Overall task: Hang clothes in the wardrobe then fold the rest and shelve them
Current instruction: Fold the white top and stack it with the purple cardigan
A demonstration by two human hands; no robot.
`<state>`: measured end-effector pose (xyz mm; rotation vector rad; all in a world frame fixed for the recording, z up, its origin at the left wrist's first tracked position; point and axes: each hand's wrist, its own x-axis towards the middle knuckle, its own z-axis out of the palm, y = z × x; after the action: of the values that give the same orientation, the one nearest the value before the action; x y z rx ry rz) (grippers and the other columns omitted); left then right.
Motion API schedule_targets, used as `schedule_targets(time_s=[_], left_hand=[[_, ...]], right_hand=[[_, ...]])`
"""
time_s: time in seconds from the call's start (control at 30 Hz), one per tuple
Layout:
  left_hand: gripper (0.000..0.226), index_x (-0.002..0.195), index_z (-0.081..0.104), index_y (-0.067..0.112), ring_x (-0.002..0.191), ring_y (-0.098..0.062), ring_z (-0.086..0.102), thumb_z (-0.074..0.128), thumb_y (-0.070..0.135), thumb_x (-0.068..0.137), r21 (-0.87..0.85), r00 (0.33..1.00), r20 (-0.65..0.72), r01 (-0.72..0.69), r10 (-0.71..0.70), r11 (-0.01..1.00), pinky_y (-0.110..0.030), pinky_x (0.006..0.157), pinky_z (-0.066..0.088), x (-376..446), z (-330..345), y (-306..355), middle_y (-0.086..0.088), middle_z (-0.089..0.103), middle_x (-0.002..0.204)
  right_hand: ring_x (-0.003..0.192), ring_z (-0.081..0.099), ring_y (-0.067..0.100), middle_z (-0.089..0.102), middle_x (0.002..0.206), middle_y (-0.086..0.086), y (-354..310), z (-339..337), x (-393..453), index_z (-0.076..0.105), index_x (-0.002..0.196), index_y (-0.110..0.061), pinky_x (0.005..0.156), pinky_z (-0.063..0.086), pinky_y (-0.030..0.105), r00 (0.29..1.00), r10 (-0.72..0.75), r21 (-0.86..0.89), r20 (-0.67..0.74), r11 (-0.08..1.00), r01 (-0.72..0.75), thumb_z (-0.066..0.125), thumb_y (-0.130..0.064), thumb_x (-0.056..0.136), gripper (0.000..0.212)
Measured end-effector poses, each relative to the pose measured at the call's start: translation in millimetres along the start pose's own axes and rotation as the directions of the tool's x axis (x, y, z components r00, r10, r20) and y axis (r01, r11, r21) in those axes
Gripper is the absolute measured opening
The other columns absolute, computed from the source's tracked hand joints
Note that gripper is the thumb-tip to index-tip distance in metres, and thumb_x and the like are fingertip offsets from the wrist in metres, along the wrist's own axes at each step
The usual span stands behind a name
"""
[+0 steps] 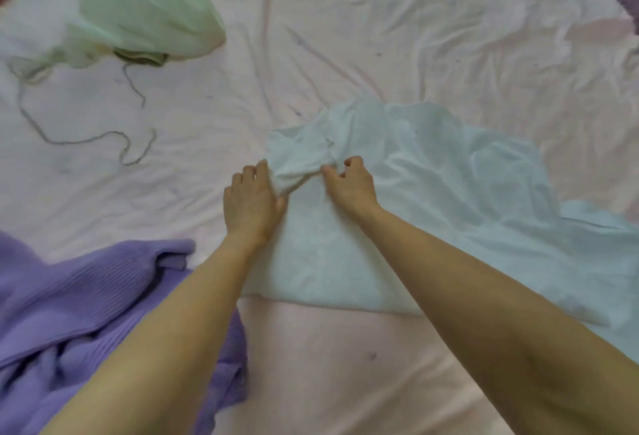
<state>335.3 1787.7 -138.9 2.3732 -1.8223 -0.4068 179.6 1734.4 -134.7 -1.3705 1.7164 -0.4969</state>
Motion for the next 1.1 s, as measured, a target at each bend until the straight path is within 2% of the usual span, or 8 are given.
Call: schedule_targets(time_s=[0.13, 0.2, 0.27, 0.37, 0.5, 0.67, 0.83, 1.1], left_hand=[[0.014, 0.093, 0.059, 0.017, 0.100, -0.032, 0.056, 0.054, 0.029, 0.090, -0.240, 0.990, 0.021, 0.142, -0.141, 0.960, -0.035, 0.070, 0.040, 6, 5, -31, -0.007, 0.062, 0.100], [0.024, 0.073, 0.051, 0.015, 0.089, -0.033, 0.056, 0.050, 0.029, 0.093, -0.286, 0.990, -0.003, 0.132, -0.139, 0.949, -0.033, 0.062, 0.032, 10, 5, -34, -0.006, 0.059, 0.082], [0.033, 0.067, 0.047, 0.015, 0.085, -0.033, 0.055, 0.046, 0.032, 0.096, -0.347, 0.983, -0.020, 0.164, -0.182, 0.924, -0.033, 0.060, 0.031, 18, 2, -38, -0.006, 0.058, 0.078], [0.034, 0.072, 0.050, 0.015, 0.083, -0.032, 0.054, 0.042, 0.034, 0.098, -0.436, 0.962, -0.018, 0.239, -0.273, 0.868, -0.033, 0.061, 0.030, 32, 0, -43, -0.009, 0.060, 0.081], [0.047, 0.076, 0.059, 0.003, 0.091, -0.037, 0.056, 0.037, 0.037, 0.101, -0.549, 0.929, 0.126, 0.358, -0.348, 0.756, -0.033, 0.065, 0.031, 30, 6, -53, -0.023, 0.062, 0.092], [0.040, 0.066, 0.047, 0.018, 0.076, -0.025, 0.050, 0.050, 0.048, 0.093, -0.561, 0.904, 0.266, 0.428, -0.336, 0.709, -0.032, 0.064, 0.031, -6, 12, -70, 0.003, 0.053, 0.069], [0.041, 0.085, 0.044, 0.015, 0.088, -0.028, 0.054, 0.045, 0.055, 0.093, -0.361, 0.932, 0.193, 0.357, -0.306, 0.861, -0.034, 0.068, 0.033, -38, 4, -64, -0.002, 0.059, 0.091], [0.035, 0.111, 0.051, 0.002, 0.107, -0.041, 0.055, 0.040, 0.034, 0.100, -0.179, 0.947, 0.228, 0.270, -0.228, 0.946, -0.040, 0.077, 0.039, -39, 0, -82, -0.022, 0.059, 0.116]], right_hand=[[0.086, 0.065, 0.028, 0.061, 0.106, 0.008, -32, 34, 33, 0.052, 0.113, -0.005, 0.078, 0.055, 0.037, 0.995, 0.098, 0.142, -0.029, 0.985, -0.093, 0.064, -0.042, 0.083, 0.049], [0.075, 0.062, 0.023, 0.063, 0.084, 0.006, -40, 39, 46, 0.060, 0.089, -0.007, 0.067, 0.051, 0.027, 0.998, 0.057, 0.066, -0.036, 0.996, -0.055, 0.061, -0.025, 0.085, 0.018], [0.075, 0.057, 0.020, 0.059, 0.076, 0.005, -56, 45, 57, 0.057, 0.078, -0.011, 0.062, 0.042, 0.024, 0.998, -0.030, 0.042, -0.058, 0.999, 0.032, 0.054, -0.016, 0.089, 0.013], [0.083, 0.058, 0.020, 0.059, 0.087, 0.003, -87, 57, 71, 0.057, 0.090, -0.010, 0.071, 0.041, 0.022, 0.983, -0.170, 0.055, -0.074, 0.983, 0.174, 0.054, -0.015, 0.091, 0.006], [0.083, 0.062, 0.019, 0.062, 0.093, 0.004, -96, 79, 66, 0.055, 0.106, -0.007, 0.092, 0.051, 0.043, 0.980, -0.193, 0.231, 0.052, 0.957, 0.176, 0.055, -0.013, 0.090, 0.017], [0.128, 0.046, 0.026, 0.052, 0.136, 0.012, -44, 84, 17, 0.046, 0.133, -0.006, 0.106, 0.033, 0.032, 0.912, -0.400, -0.248, 0.088, 0.878, 0.409, 0.050, -0.018, 0.095, 0.040], [0.149, 0.004, 0.020, 0.011, 0.161, 0.006, -4, 85, -28, 0.026, 0.149, -0.011, 0.120, 0.000, 0.033, 0.907, -0.406, -0.490, 0.108, 0.772, 0.404, 0.038, -0.027, 0.101, 0.052], [0.148, -0.013, 0.020, -0.012, 0.161, 0.007, 13, 111, -49, -0.002, 0.154, -0.024, 0.119, -0.011, 0.038, 0.948, -0.211, -0.620, 0.236, 0.719, 0.314, 0.020, -0.049, 0.101, 0.063]])
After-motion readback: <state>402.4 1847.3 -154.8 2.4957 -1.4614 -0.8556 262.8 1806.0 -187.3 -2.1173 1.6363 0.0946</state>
